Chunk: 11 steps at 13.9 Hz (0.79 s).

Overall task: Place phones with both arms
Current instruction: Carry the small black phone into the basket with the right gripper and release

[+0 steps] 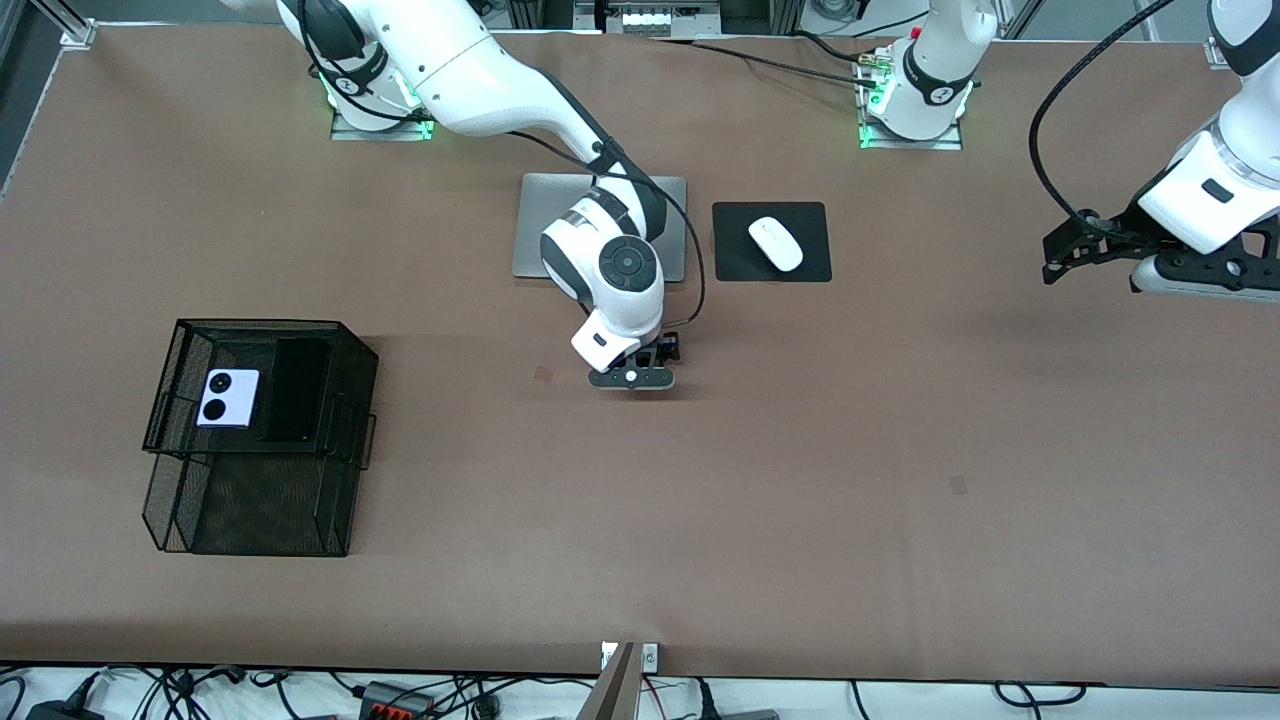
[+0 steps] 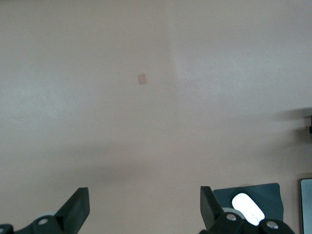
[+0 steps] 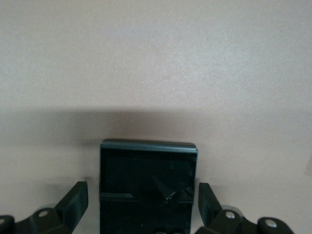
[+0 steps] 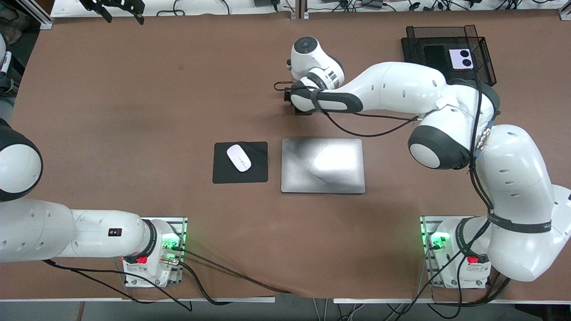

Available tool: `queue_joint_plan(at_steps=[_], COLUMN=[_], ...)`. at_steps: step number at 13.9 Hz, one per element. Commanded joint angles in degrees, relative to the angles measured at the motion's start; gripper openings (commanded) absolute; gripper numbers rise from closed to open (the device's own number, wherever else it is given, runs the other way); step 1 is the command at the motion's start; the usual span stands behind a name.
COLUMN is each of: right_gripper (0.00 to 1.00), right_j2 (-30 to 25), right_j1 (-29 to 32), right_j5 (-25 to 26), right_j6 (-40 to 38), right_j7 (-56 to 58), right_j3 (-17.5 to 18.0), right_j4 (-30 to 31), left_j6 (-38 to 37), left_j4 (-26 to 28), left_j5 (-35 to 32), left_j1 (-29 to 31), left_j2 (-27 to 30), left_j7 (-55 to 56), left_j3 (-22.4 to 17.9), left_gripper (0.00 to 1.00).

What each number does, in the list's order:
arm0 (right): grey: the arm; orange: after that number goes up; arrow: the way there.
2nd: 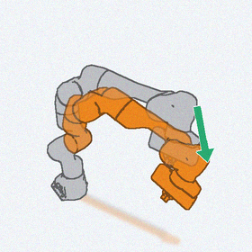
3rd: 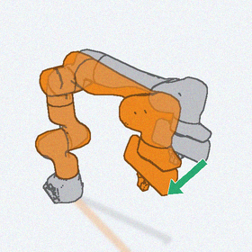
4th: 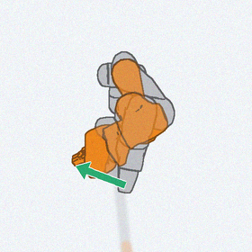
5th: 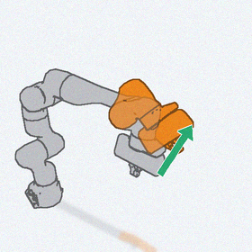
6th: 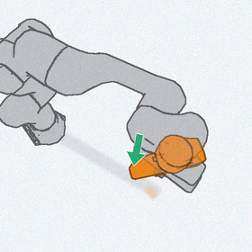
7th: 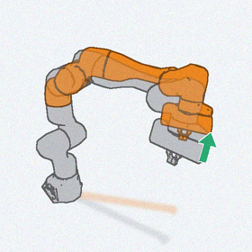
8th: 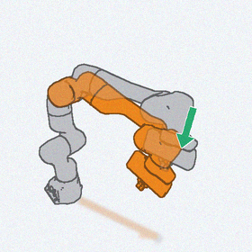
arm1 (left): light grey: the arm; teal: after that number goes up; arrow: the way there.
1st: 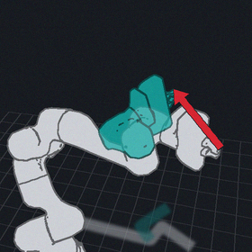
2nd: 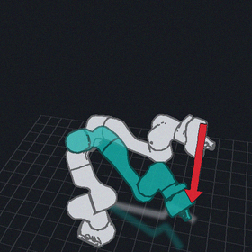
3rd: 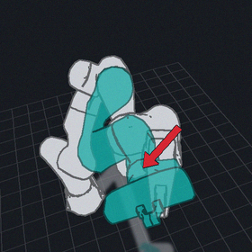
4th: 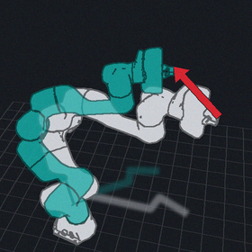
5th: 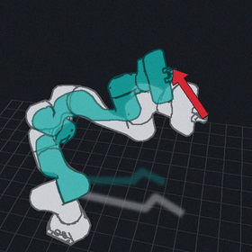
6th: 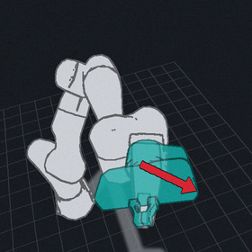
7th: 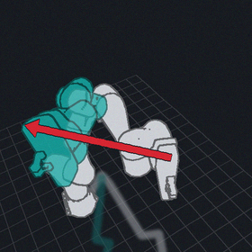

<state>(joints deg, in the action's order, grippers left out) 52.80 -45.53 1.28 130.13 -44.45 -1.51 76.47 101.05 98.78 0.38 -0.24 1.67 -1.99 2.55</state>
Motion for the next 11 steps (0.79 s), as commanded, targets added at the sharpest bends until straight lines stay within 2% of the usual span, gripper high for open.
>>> queue_joint_plan(at_steps=[1,4,5,8,9,11], right_gripper=[1.00,1.00,0.91,0.39,0.28,0.27], right_j2=[1.0,1.0,1.0,0.8,0.5,-1.5], right_j1=[-0.7,-0.7,-0.7,-0.7,-0.5,0.7], right_j5=[2.1,3.7,3.7,3.0,3.0,2.9], right_j6=[-0.2,-0.4,-0.5,-0.7,-0.8,-2.0], right_j7=[-1.3,-1.2,-1.1,-1.1,-0.9,-0.8], right_j3=[-0.5,-0.5,-0.5,-0.4,-0.4,-0.7], right_j4=[-1.2,-1.2,-1.2,-1.2,-1.2,-1.7], left_j6=[-1.0,-0.9,-0.9,-0.9,-0.9,-0.9], left_j4=[-4.5,-8.3,-9.4,-9.8,-9.8,-9.9], left_j5=[-0.6,-0.5,-0.5,-0.5,-0.4,-0.5], left_j1=[0.5,0.3,0.4,0.5,0.5,0.6], left_j2=[-1.4,-2.9,-3.6,-3.8,-3.8,-3.7], left_j7=[-0.8,-0.7,-0.8,-0.8,-0.8,-0.9], left_j3=[-0.1,-0.1,-0.1,-0.2,-0.2,-0.3], left_gripper=[1.00,1.00,1.00,1.00,1.00,1.00])
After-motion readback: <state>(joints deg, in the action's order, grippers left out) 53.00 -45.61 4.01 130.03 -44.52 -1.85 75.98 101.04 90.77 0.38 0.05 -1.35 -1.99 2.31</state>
